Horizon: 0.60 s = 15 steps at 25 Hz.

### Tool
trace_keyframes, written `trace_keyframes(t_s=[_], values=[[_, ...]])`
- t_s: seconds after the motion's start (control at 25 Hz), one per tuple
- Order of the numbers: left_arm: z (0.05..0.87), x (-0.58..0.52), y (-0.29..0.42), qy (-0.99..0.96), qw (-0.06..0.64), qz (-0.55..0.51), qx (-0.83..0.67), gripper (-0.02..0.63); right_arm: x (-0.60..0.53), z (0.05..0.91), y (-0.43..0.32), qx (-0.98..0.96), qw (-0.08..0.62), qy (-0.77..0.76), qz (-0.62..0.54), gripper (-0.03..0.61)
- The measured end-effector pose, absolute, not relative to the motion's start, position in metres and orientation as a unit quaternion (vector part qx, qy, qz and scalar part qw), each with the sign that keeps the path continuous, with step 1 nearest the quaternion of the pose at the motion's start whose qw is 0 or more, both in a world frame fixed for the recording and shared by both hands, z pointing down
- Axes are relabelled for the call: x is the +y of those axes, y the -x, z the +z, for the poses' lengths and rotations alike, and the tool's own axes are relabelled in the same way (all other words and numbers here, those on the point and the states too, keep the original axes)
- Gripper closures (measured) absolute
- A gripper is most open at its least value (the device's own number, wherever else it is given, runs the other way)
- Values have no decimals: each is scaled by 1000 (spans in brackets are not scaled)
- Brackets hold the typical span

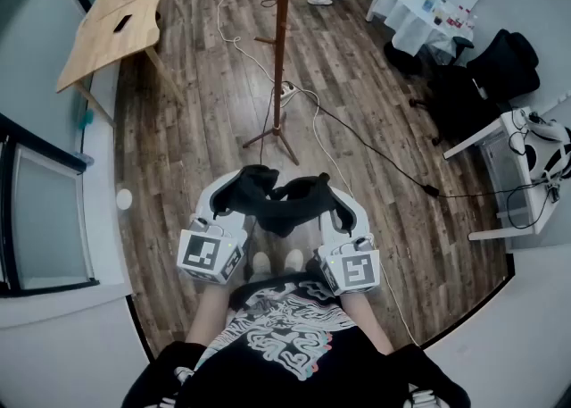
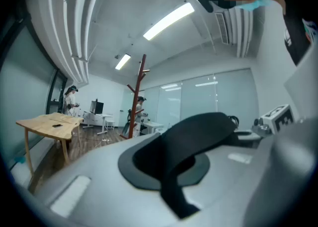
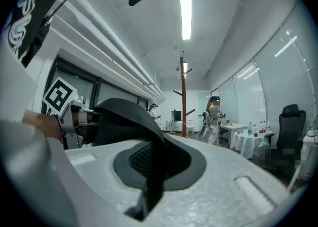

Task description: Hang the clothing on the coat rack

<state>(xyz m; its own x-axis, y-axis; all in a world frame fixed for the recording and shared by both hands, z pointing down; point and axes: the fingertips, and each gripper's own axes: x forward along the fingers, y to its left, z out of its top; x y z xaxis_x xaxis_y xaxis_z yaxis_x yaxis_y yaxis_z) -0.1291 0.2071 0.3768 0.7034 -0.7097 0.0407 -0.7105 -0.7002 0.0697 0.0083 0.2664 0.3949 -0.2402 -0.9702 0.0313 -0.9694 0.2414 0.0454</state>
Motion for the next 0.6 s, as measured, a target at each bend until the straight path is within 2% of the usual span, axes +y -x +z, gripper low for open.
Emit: trace_keyframes(t_s=[0.6], values=[[366,206,127,-913,7,13,-407,612,252,383,-20,-789,26,-614,-7,568]])
